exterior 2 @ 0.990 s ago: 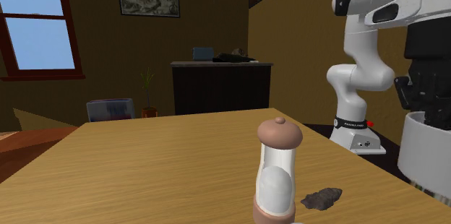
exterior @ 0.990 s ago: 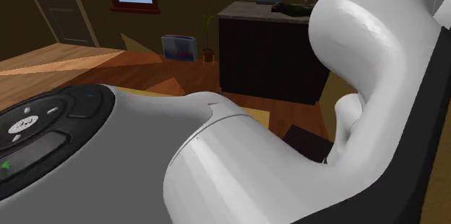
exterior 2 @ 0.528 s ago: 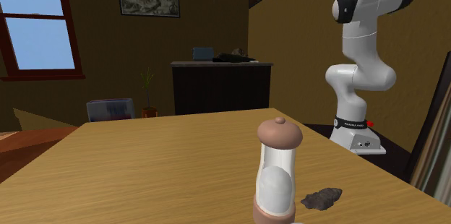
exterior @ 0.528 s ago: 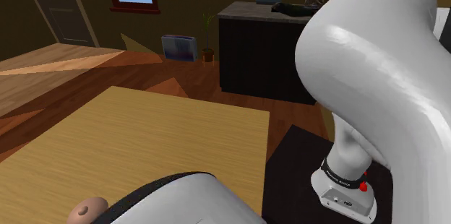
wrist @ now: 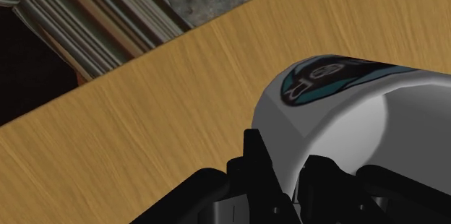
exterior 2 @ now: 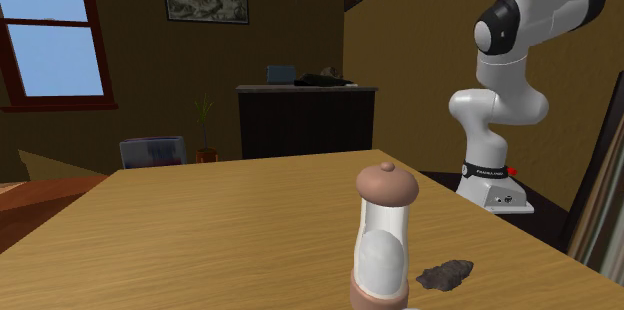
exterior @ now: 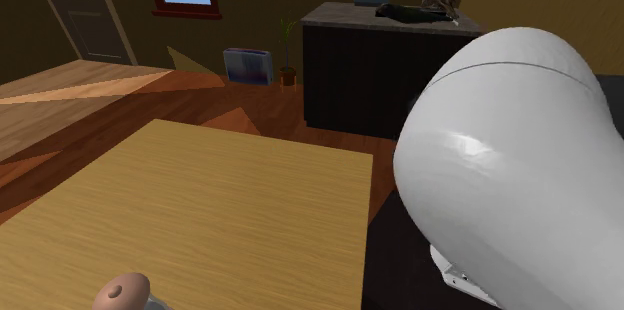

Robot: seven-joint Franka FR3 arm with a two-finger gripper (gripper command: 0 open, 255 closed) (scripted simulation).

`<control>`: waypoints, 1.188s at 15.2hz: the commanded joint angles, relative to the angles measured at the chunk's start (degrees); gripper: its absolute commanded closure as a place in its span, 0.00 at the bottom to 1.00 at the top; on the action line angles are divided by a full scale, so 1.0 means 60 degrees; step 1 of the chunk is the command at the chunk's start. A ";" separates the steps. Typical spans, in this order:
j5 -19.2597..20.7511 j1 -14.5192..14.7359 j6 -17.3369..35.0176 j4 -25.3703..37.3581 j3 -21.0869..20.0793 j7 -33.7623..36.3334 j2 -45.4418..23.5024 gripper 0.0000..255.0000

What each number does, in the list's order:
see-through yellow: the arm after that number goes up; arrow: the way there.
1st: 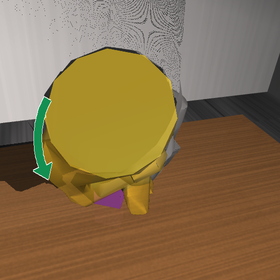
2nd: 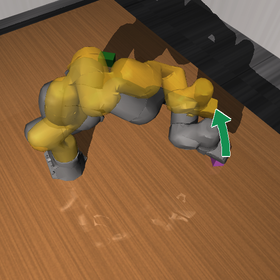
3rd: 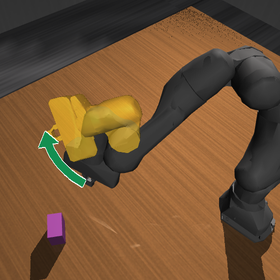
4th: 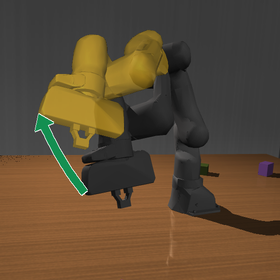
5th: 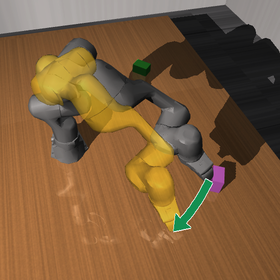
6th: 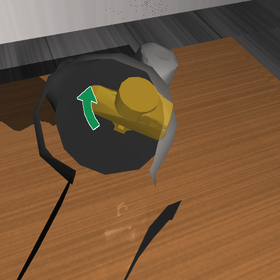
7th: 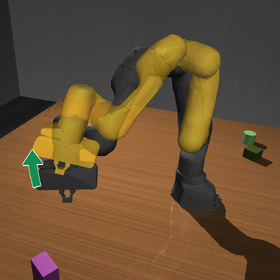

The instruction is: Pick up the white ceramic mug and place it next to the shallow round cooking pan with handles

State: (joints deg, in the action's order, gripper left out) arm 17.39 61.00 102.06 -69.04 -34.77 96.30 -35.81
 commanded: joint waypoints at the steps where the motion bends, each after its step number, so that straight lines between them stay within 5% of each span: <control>1: 0.0298 0.0741 -0.0468 0.1245 0.0122 0.0286 -0.0761 1.00; 2: 0.0410 0.1063 -0.0702 0.1855 0.0193 0.0350 -0.1113 1.00; 18: 0.0562 0.0668 0.1257 -0.0085 0.0291 0.0567 -0.1255 1.00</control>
State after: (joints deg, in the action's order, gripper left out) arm 20.64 65.09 108.88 -69.05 -33.11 99.66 -43.12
